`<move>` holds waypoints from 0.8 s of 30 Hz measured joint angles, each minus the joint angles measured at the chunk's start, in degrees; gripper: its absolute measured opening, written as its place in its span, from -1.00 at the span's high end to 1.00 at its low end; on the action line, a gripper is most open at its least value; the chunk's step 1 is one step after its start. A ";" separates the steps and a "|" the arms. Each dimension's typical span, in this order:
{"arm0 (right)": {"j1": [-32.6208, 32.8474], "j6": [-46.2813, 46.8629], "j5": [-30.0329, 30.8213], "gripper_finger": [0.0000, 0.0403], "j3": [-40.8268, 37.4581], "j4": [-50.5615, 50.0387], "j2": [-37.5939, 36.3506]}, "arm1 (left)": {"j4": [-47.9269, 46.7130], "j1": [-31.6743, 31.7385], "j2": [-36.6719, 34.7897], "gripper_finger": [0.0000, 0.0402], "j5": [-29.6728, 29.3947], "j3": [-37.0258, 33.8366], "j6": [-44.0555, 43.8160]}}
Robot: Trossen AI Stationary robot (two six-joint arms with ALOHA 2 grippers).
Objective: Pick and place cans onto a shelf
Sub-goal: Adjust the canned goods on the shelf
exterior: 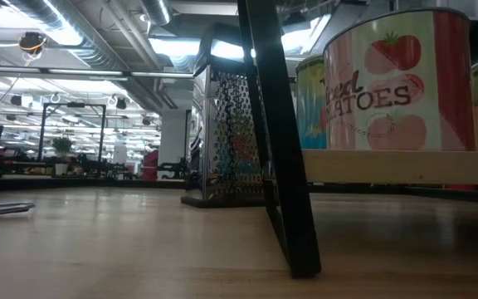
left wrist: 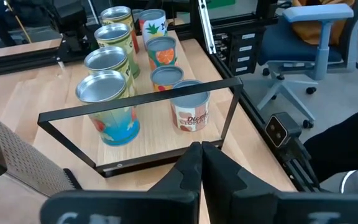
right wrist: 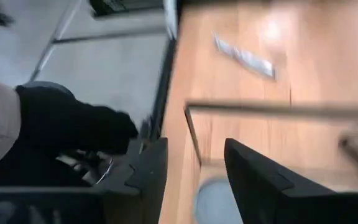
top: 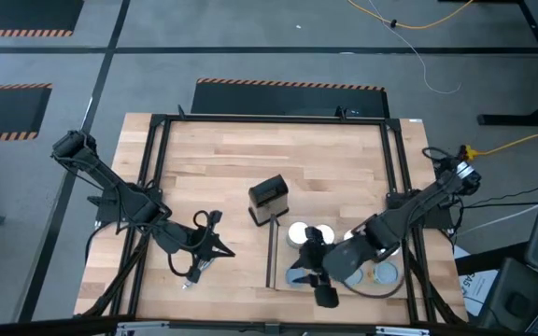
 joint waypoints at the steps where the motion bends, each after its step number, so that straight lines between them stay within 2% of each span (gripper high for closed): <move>1: 0.02 3.27 -0.05 0.19 1.20 -2.44 1.23 | 0.00 0.00 0.00 0.99 0.18 0.00 0.00; 4: 0.03 12.77 -2.51 0.19 2.96 -9.14 4.10 | 0.00 0.02 0.00 0.97 1.22 0.01 0.04; 9: 0.03 27.28 -8.68 0.19 3.21 -13.26 7.07 | -0.02 -0.02 0.01 0.96 1.63 0.02 0.07; 12: 0.03 33.42 -10.30 0.19 3.19 -14.63 8.57 | -0.08 -0.02 0.02 0.96 1.64 0.02 0.41; 24: -0.52 41.98 -10.60 0.19 3.04 -18.75 11.17 | -0.28 0.02 0.02 0.97 1.67 0.02 0.52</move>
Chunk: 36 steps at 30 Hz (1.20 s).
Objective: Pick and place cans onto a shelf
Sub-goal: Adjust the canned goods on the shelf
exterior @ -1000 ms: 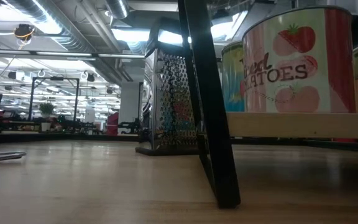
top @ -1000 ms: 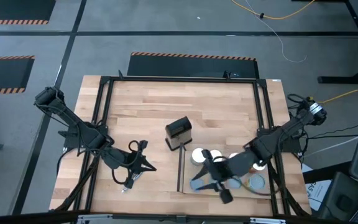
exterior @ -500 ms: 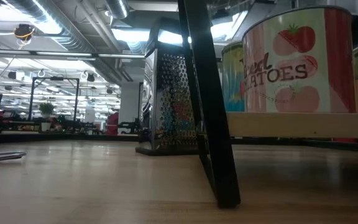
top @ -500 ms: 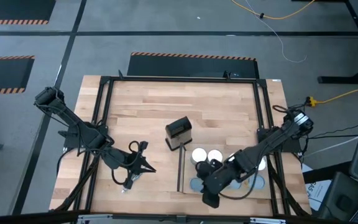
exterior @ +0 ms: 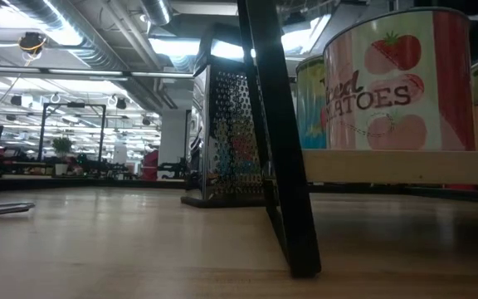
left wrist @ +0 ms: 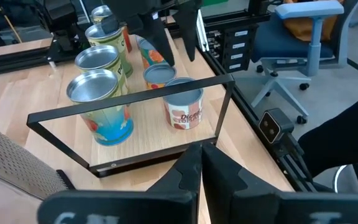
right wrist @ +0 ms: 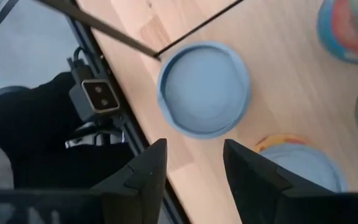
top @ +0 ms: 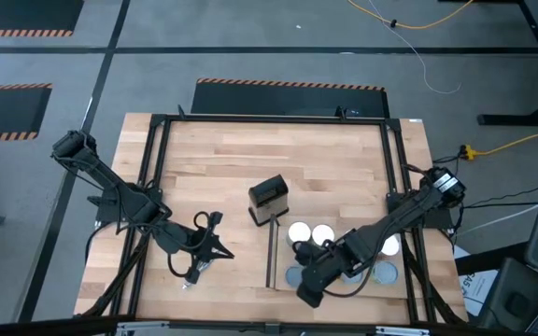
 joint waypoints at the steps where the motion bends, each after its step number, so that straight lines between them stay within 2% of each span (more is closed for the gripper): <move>1: -0.01 0.00 0.49 0.19 -0.03 0.02 0.00 | 0.00 0.00 0.00 0.96 0.00 0.00 0.00; 14: -0.04 -0.02 5.43 0.19 -0.12 -0.90 0.53 | 0.00 0.00 0.00 0.98 0.00 0.00 0.00; 27: -0.13 -0.09 4.71 0.20 -0.18 -0.83 4.64 | 1.24 -0.02 0.00 0.99 -0.20 0.00 0.01; 31: -0.13 -0.15 4.69 0.30 -0.18 -0.87 5.07 | 2.90 -0.02 -0.45 1.00 -0.20 0.00 2.16; 36: -0.13 -0.20 4.65 0.51 -0.18 -0.85 5.07 | 3.10 -0.02 -4.51 1.00 -0.47 0.00 2.59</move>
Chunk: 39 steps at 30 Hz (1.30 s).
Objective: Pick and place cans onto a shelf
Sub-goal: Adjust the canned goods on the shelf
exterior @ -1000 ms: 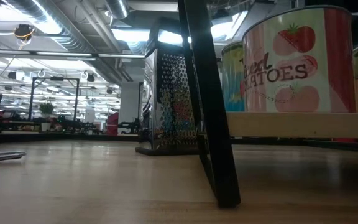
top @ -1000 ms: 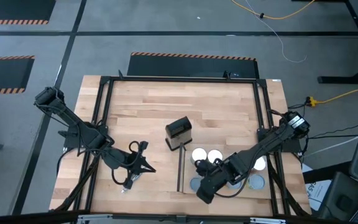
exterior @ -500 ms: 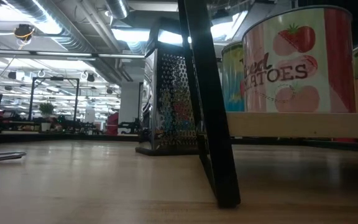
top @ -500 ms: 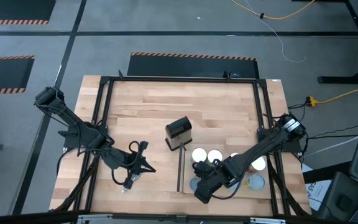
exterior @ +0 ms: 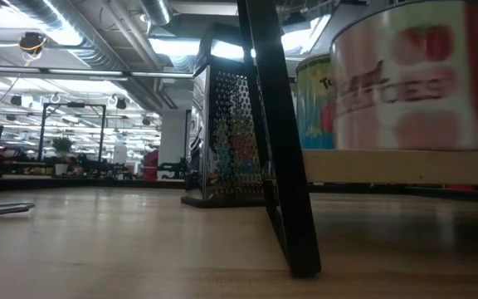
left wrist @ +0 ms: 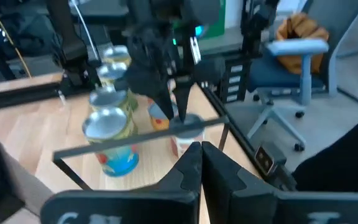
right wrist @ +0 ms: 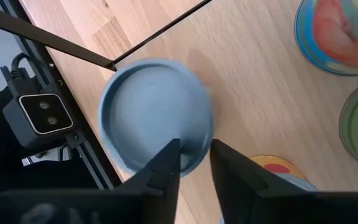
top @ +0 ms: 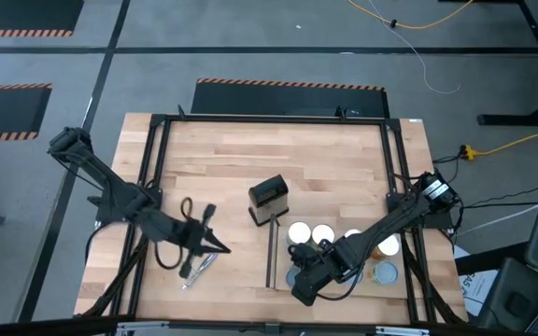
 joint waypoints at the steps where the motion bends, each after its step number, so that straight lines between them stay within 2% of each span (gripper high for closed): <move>1: 0.00 -0.06 0.00 0.55 0.00 0.00 0.00 | -0.03 0.02 -1.05 1.00 -0.12 0.00 0.02; 9: 0.00 -2.03 0.00 0.83 0.00 0.02 0.00 | -6.95 -0.46 -11.82 1.00 -7.56 -0.05 2.38; 12: -0.36 -3.23 -0.08 0.90 0.00 0.00 0.00 | -6.68 -0.73 -15.46 1.00 -9.28 -2.89 3.13; 20: -2.32 -8.25 -0.78 0.95 0.00 -0.10 0.00 | 12.04 -0.62 -24.41 1.00 -9.30 -21.00 3.14; 25: -3.42 -13.96 -1.72 0.95 0.00 -0.11 -0.02 | 22.37 -0.62 -27.53 1.00 -9.32 -29.30 3.06; 32: -4.04 -19.43 -2.73 0.95 0.02 -0.11 -0.02 | 23.73 -0.62 -28.23 1.00 -9.18 -31.78 2.99; 39: -4.02 -20.17 -2.71 0.95 0.02 -0.12 -0.04 | 23.76 -0.62 -28.23 1.00 -9.10 -31.78 2.99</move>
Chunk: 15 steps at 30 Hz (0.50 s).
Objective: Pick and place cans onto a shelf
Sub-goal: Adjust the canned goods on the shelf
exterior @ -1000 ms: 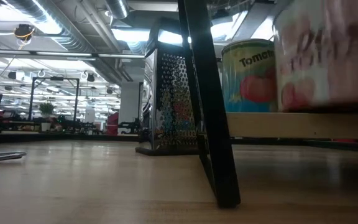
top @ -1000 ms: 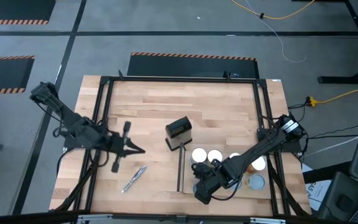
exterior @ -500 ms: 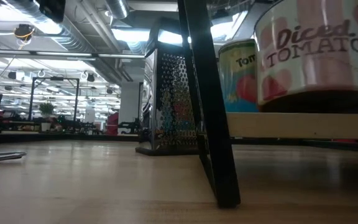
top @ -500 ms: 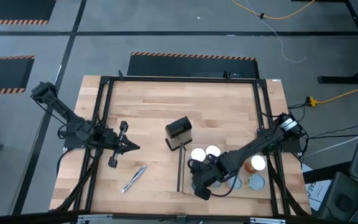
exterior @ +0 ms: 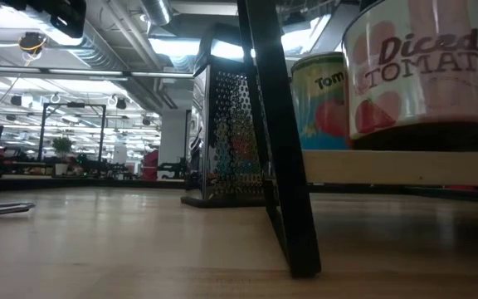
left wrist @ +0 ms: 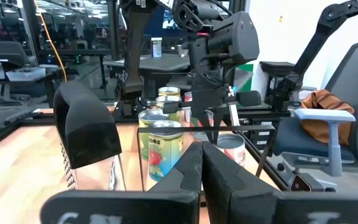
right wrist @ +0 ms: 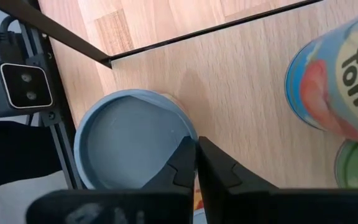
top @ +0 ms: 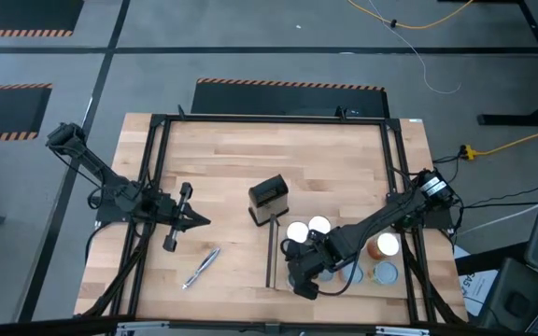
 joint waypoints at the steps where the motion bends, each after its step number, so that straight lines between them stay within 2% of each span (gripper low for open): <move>1: 0.01 0.20 0.00 0.95 0.03 -0.04 0.00 | 0.00 0.00 0.00 1.00 0.00 0.00 0.00; 10: 0.35 -0.36 -0.21 0.95 2.77 -0.39 0.00 | 0.00 0.00 0.00 1.00 0.13 0.00 -0.07; 15: 0.35 -2.54 1.88 0.95 3.45 -0.54 0.00 | 0.00 0.00 0.00 1.00 0.17 -0.02 -0.09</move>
